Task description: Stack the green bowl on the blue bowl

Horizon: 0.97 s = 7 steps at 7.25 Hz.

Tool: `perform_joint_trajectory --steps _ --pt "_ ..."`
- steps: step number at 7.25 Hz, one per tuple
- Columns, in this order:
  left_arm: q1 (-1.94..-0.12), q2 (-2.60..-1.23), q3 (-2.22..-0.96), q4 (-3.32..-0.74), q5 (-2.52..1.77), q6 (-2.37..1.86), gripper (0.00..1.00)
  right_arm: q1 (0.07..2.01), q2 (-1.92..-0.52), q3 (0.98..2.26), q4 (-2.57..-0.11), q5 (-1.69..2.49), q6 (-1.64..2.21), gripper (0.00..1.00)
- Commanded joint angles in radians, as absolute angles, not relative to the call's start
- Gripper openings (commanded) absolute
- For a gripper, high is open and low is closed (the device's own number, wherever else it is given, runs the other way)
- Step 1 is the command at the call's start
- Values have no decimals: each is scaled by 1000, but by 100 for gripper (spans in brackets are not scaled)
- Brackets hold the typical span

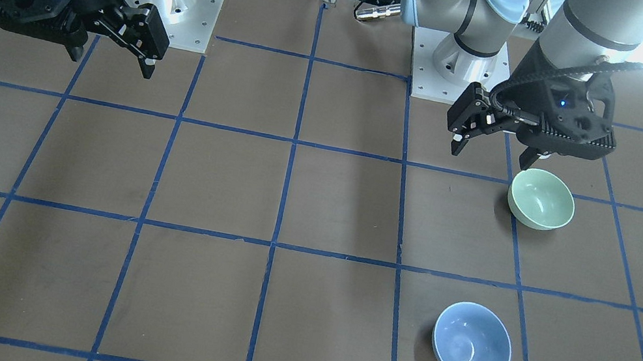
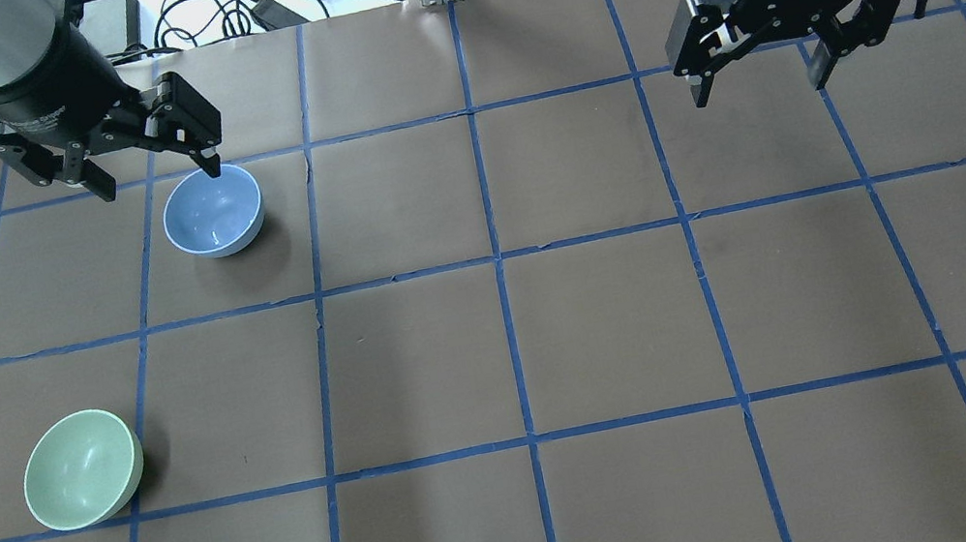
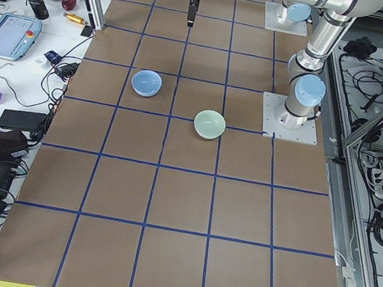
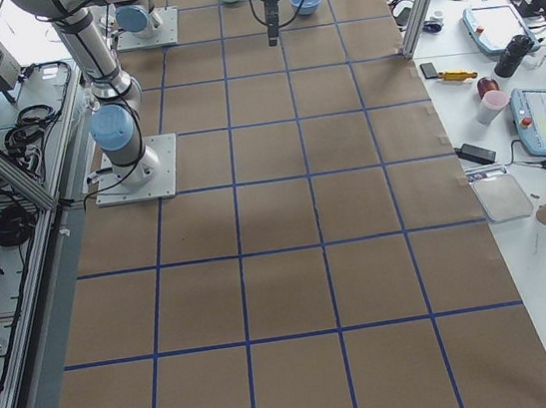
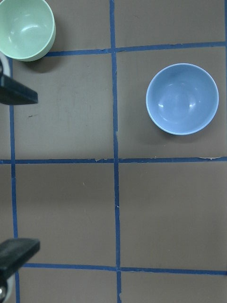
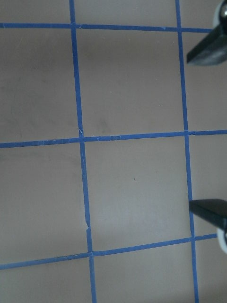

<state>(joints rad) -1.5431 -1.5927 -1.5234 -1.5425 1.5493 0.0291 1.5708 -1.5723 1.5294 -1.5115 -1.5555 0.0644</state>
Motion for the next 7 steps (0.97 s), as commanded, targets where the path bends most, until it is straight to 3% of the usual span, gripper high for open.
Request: perform_joint_trajectory --steps 1,7 --pt "-1543 -1591 -1520 -1543 1549 29 100 1571 -1572 1529 -1511 -1555 64 100" --pt "-1523 -1597 -1532 -1542 1551 116 100 1571 -1572 1529 -1511 -1555 64 100"
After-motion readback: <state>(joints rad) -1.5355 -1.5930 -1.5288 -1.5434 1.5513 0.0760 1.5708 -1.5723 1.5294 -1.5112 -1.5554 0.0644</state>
